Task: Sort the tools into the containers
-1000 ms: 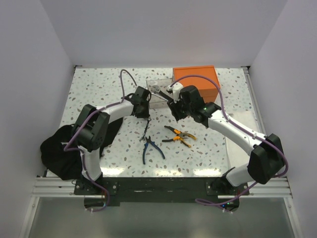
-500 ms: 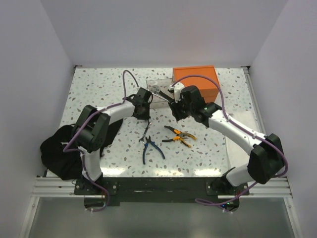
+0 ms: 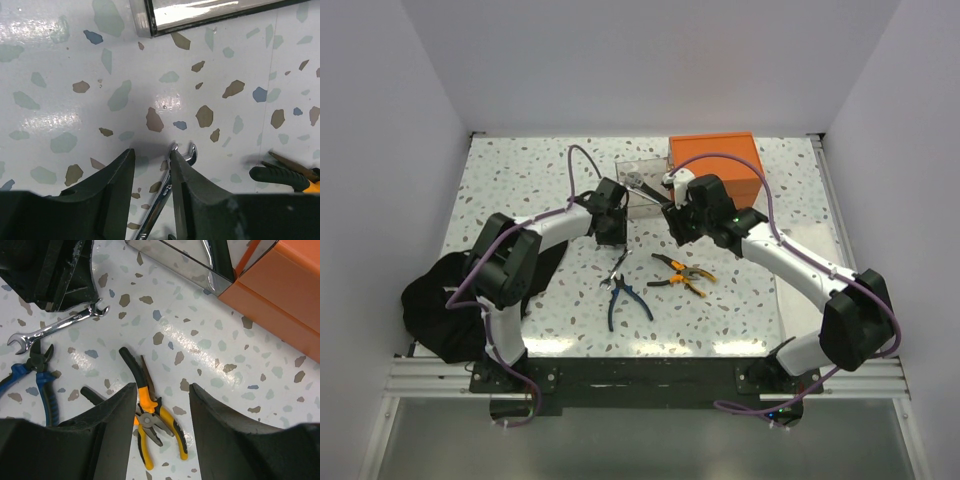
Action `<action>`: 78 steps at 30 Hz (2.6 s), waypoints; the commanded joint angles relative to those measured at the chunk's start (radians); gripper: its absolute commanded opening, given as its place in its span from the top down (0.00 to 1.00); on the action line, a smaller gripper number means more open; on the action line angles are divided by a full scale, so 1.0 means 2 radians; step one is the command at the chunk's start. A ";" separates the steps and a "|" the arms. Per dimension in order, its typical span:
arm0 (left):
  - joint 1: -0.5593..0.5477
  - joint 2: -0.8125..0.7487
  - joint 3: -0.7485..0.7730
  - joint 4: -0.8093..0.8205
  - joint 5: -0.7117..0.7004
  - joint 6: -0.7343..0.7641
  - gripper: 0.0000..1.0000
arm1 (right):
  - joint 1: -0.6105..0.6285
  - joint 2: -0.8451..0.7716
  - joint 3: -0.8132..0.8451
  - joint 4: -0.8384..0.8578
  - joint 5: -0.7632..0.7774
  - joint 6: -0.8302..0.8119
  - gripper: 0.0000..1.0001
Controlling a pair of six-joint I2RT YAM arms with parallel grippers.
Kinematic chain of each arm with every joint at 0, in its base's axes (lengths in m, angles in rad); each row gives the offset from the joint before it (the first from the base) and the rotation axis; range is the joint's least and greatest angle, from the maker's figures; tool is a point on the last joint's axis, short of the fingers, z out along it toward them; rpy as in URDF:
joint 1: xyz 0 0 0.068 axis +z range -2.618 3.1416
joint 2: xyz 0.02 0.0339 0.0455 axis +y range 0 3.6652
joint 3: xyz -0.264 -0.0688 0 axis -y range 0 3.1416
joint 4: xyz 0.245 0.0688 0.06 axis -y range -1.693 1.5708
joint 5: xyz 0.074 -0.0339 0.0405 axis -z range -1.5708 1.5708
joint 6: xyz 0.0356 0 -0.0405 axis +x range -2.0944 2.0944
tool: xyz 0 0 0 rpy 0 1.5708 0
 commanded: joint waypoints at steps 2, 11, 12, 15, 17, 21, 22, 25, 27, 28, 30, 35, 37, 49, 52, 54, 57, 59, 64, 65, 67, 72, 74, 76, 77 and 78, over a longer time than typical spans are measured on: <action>-0.002 -0.023 -0.005 0.001 0.025 -0.014 0.60 | -0.003 -0.018 0.000 0.015 -0.002 0.008 0.50; -0.002 -0.008 -0.003 0.013 0.036 0.004 0.59 | -0.003 -0.014 0.000 0.016 -0.013 0.010 0.50; -0.002 -0.004 -0.002 0.011 0.035 0.005 0.59 | -0.004 -0.014 0.000 0.016 -0.012 0.010 0.50; -0.003 0.001 -0.001 0.007 0.029 0.007 0.60 | -0.005 -0.016 0.000 0.016 -0.012 0.010 0.50; -0.004 0.005 0.002 0.003 0.027 0.006 0.61 | -0.004 -0.016 -0.001 0.016 -0.012 0.011 0.50; -0.006 0.015 0.007 0.002 0.025 0.007 0.62 | -0.004 -0.018 -0.005 0.016 -0.014 0.011 0.50; -0.008 0.017 0.009 0.001 0.023 0.008 0.62 | -0.005 -0.018 -0.006 0.016 -0.013 0.011 0.50; -0.010 0.024 0.014 -0.005 0.013 0.007 0.64 | -0.006 -0.019 -0.007 0.016 -0.014 0.011 0.50; -0.012 0.030 0.016 -0.006 0.013 0.008 0.64 | -0.006 -0.021 -0.009 0.018 -0.014 0.010 0.50; -0.012 0.031 0.017 -0.009 0.013 0.009 0.64 | -0.007 -0.022 -0.010 0.017 -0.014 0.010 0.50; -0.014 0.036 0.019 -0.010 0.013 0.009 0.64 | -0.007 -0.024 -0.013 0.017 -0.014 0.010 0.50; -0.019 0.042 0.022 -0.021 -0.005 0.014 0.67 | -0.008 -0.031 -0.020 0.016 -0.015 0.010 0.50; -0.019 0.040 0.017 -0.028 -0.013 0.015 0.70 | -0.009 -0.034 -0.020 0.016 -0.015 0.010 0.50; -0.019 0.049 0.009 -0.039 -0.018 0.042 0.74 | -0.009 -0.017 -0.011 0.019 -0.028 0.013 0.50; -0.012 0.053 0.003 -0.039 -0.002 0.045 0.89 | -0.010 -0.008 -0.004 0.019 -0.041 0.029 0.50; 0.007 0.045 -0.016 -0.022 0.025 0.039 1.00 | -0.009 0.005 0.001 0.022 -0.072 0.039 0.51; 0.036 0.037 -0.037 0.000 0.068 0.029 1.00 | -0.006 0.025 0.008 0.029 -0.123 0.062 0.50; 0.050 0.034 -0.042 0.010 0.094 0.026 1.00 | -0.003 0.037 0.013 0.042 -0.158 0.087 0.43; 0.091 0.028 -0.045 0.021 0.108 0.008 1.00 | 0.013 0.088 0.033 0.057 -0.181 0.133 0.42; 0.096 0.027 -0.046 0.023 0.112 0.003 1.00 | 0.022 0.096 0.045 0.055 -0.180 0.138 0.42; 0.107 0.026 -0.046 0.030 0.122 -0.009 1.00 | 0.032 0.123 0.058 0.055 -0.177 0.148 0.42; 0.116 0.027 -0.044 0.031 0.138 -0.033 1.00 | 0.044 0.186 0.106 0.056 -0.162 0.220 0.42; 0.117 0.026 -0.044 0.032 0.141 -0.046 1.00 | 0.049 0.214 0.129 0.048 -0.157 0.234 0.43; 0.118 0.027 -0.047 0.033 0.144 -0.058 1.00 | 0.055 0.232 0.155 0.034 -0.145 0.239 0.43; 0.118 0.026 -0.048 0.033 0.144 -0.060 1.00 | 0.059 0.248 0.163 0.022 -0.131 0.244 0.43; 0.119 0.025 -0.049 0.032 0.144 -0.063 1.00 | 0.060 0.255 0.170 0.016 -0.127 0.247 0.43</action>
